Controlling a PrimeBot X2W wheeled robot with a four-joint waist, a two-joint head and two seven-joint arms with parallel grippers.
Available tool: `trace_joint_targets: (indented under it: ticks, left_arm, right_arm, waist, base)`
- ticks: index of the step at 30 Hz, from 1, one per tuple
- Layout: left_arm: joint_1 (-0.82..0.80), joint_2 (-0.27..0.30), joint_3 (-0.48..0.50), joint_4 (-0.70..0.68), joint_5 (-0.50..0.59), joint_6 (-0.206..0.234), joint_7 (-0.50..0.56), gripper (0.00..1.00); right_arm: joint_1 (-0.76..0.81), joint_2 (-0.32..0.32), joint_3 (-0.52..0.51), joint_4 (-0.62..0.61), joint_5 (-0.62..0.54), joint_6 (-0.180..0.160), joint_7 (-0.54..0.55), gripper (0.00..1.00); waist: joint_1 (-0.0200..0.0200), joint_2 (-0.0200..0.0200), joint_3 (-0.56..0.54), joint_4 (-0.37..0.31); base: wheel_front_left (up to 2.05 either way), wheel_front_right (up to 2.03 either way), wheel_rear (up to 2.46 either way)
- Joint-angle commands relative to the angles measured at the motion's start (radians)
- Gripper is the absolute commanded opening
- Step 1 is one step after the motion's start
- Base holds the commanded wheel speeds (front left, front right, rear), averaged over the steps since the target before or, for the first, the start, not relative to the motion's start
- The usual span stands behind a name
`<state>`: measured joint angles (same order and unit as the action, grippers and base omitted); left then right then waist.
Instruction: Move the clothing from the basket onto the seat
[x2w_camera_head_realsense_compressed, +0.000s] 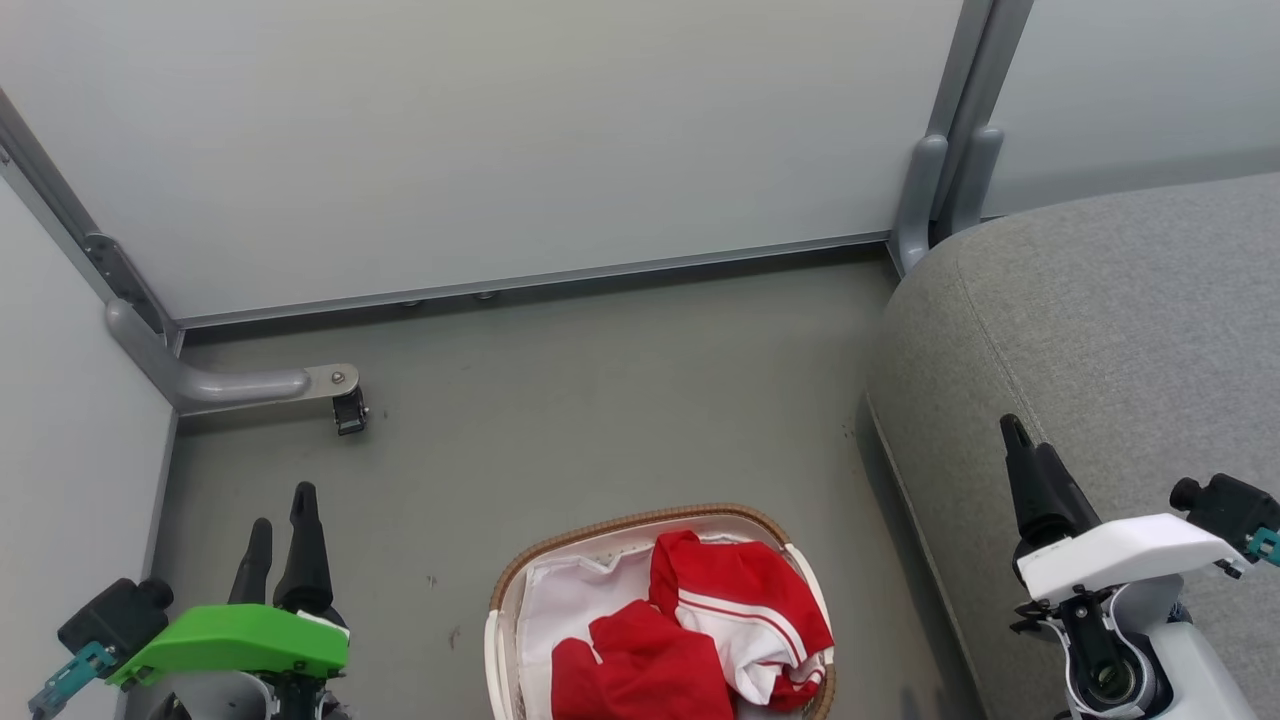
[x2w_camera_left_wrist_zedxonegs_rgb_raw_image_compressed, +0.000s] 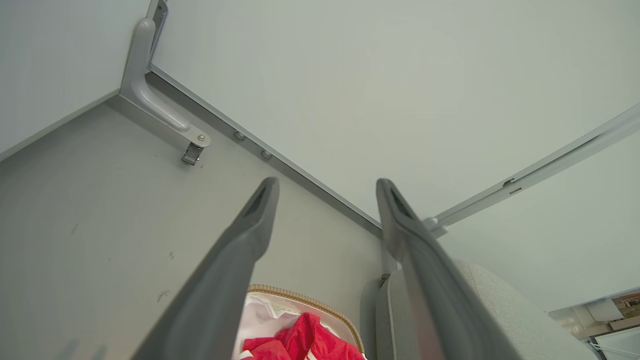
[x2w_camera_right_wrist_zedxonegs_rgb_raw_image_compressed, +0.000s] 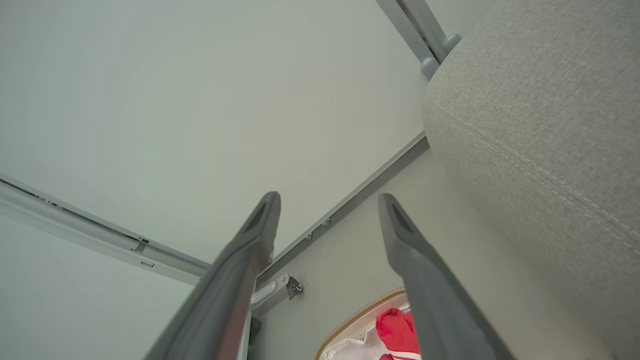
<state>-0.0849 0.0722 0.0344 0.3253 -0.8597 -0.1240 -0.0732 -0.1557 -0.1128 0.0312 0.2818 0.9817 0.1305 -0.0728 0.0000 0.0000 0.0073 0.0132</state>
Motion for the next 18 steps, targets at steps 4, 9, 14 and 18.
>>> trace_joint_targets:
  ticks: [4,9,14,18]
  left_arm:
    - [-0.041,0.016,-0.015,0.014,0.079,-0.006,-0.019,1.00]
    - [-0.058,0.026,-0.039,0.049,0.155,-0.006,-0.035,1.00]
    - [-0.070,0.030,-0.052,0.077,0.225,-0.006,-0.049,1.00]
    - [-0.077,0.031,-0.061,0.093,0.281,-0.004,-0.061,1.00]
  right_arm:
    - [-0.043,-0.018,0.020,0.020,-0.074,0.000,-0.020,1.00]
    - [-0.066,-0.022,0.041,0.056,-0.152,0.000,-0.037,1.00]
    - [-0.091,-0.026,0.060,0.088,-0.227,0.000,-0.050,1.00]
    - [-0.109,-0.026,0.073,0.113,-0.285,0.000,-0.062,1.00]
  waist:
    - [0.0000,0.0000,0.000,0.002]
    - [0.0000,0.0000,-0.001,0.003]
    - [0.0000,0.0000,0.000,0.004]
    - [0.0000,0.0000,0.001,0.004]
  base:
    - [0.00,0.00,0.00]
    - [0.00,0.00,0.00]
    - [0.00,0.00,0.00]
    - [0.00,0.00,0.00]
